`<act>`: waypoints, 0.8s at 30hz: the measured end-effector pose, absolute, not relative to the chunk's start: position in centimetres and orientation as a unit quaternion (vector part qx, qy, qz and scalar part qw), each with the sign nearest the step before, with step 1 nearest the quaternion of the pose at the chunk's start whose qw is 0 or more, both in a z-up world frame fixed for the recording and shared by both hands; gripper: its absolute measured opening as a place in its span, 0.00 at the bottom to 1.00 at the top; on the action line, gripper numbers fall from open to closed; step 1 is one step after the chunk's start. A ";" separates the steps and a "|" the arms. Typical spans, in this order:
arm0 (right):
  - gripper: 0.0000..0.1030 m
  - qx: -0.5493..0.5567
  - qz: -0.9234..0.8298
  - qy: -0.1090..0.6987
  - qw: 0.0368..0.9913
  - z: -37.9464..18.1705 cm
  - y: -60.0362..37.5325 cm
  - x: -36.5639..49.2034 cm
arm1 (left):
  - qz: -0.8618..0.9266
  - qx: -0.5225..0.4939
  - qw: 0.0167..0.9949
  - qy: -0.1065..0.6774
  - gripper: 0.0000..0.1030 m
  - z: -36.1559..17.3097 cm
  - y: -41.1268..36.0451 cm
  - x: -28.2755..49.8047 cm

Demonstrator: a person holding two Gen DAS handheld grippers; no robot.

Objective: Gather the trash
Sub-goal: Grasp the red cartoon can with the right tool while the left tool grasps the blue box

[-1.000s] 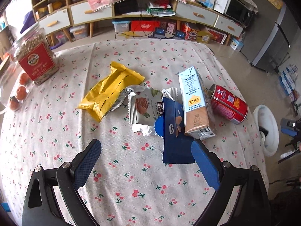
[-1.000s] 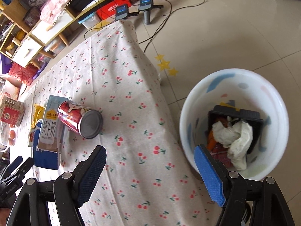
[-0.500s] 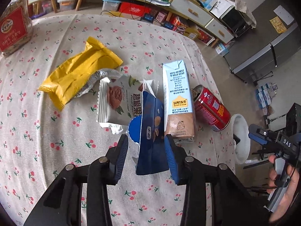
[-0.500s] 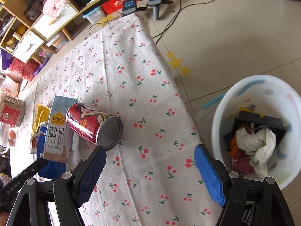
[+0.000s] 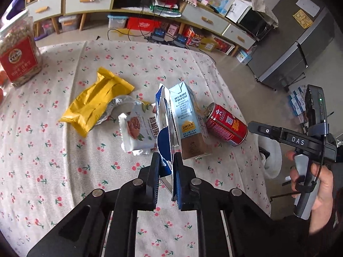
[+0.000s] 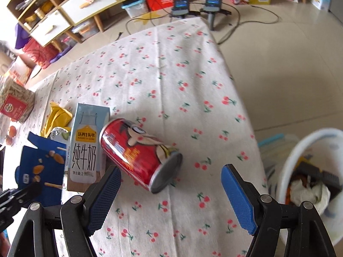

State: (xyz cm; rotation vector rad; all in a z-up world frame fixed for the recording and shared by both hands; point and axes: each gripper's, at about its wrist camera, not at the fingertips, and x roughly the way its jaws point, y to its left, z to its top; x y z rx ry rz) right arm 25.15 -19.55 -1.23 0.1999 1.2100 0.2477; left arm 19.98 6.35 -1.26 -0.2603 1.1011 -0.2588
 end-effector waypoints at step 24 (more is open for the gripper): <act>0.58 0.020 0.221 0.554 0.802 -3.2 -14.1 23.5 | -0.078 -0.142 0.852 0.498 0.12 0.1 10.4 15.9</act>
